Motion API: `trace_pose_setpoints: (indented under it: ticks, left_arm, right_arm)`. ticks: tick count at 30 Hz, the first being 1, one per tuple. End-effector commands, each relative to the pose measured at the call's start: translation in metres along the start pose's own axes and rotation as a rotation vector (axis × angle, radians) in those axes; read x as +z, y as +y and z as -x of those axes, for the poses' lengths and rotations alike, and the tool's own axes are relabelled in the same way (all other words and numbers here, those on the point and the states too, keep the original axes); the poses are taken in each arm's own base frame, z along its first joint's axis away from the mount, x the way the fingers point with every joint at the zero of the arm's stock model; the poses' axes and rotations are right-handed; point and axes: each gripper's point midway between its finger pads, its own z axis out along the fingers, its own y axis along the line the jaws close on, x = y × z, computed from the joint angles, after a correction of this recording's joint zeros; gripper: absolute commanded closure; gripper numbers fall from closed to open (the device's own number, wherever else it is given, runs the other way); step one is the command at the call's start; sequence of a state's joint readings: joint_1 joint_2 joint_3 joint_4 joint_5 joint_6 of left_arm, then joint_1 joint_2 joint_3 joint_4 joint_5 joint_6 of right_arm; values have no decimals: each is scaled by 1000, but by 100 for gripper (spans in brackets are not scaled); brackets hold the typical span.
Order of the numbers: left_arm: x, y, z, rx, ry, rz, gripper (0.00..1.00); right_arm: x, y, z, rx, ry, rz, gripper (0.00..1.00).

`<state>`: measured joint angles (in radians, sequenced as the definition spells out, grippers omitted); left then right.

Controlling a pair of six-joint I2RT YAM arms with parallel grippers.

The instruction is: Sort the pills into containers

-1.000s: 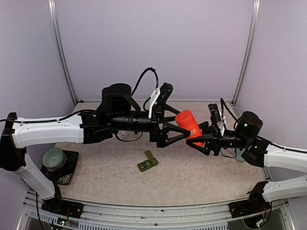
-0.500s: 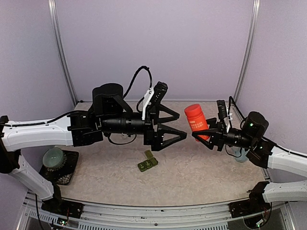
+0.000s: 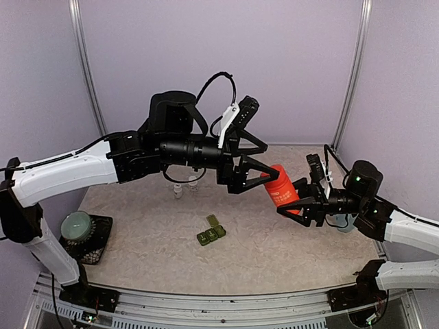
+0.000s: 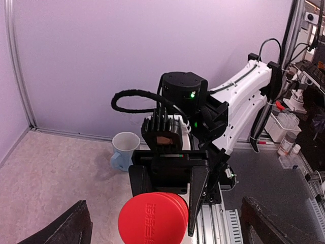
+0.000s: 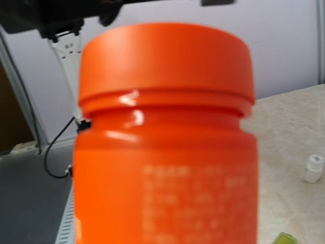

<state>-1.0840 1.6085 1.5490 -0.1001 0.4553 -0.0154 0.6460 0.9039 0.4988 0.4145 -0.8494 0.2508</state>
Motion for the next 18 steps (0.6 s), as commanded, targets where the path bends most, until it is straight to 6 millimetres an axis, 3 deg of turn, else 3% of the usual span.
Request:
trace_pose_setpoints:
  ticks: [1,7,14,18]
  left_arm:
    - [12,-12,-25,-1,86,-114,1]
    - [17,-18,-32,18,87,-170,1]
    - [18,-29,-22,17,19,-236,1]
    - [22,-34,-27,10,29,-245,1]
  right_arm:
    - [1,19,18,-60,-26,86,67]
    - [4,33,18,-61,-20,180,67]
    - [15,30,14,-34,-23,194,67]
    - [17,26,17,-32,-38,172,67]
